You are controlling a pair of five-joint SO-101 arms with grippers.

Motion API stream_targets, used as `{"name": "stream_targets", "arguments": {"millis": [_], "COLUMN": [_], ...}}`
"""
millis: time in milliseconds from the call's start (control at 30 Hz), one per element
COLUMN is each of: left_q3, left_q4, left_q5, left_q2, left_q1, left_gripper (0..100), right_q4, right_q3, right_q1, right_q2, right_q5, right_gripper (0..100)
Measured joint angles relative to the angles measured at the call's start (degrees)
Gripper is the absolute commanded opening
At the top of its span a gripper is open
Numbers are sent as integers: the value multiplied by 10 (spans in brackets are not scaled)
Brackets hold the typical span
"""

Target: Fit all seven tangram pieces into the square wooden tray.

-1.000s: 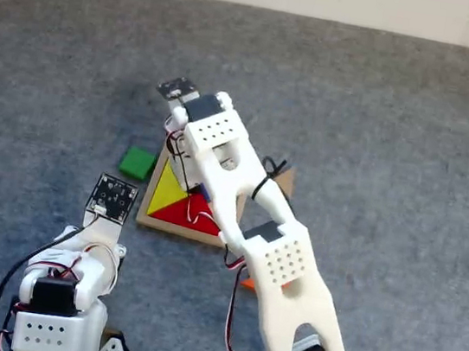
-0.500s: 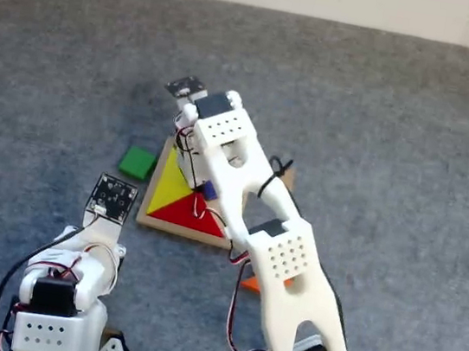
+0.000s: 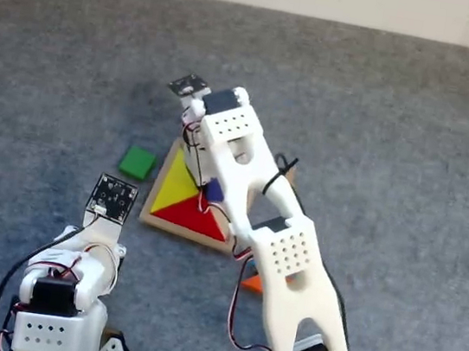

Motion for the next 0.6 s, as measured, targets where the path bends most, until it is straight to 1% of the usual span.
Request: {"name": "stream_targets", "arguments": {"millis": [200, 400, 600], "left_q3": [0, 0, 0], "left_q4": [0, 0, 0], "left_q5": [0, 0, 0], "left_q2": [0, 0, 0], "left_q1": [0, 0, 0], "left_gripper": [5, 5, 5], "right_q4": [14, 16, 40], "right_q3": [-4, -4, -77], "right_q1": [25, 33, 35], "right_q2": [1, 1, 2], "right_q5": [0, -1, 3], "right_gripper": [36, 36, 34]}}
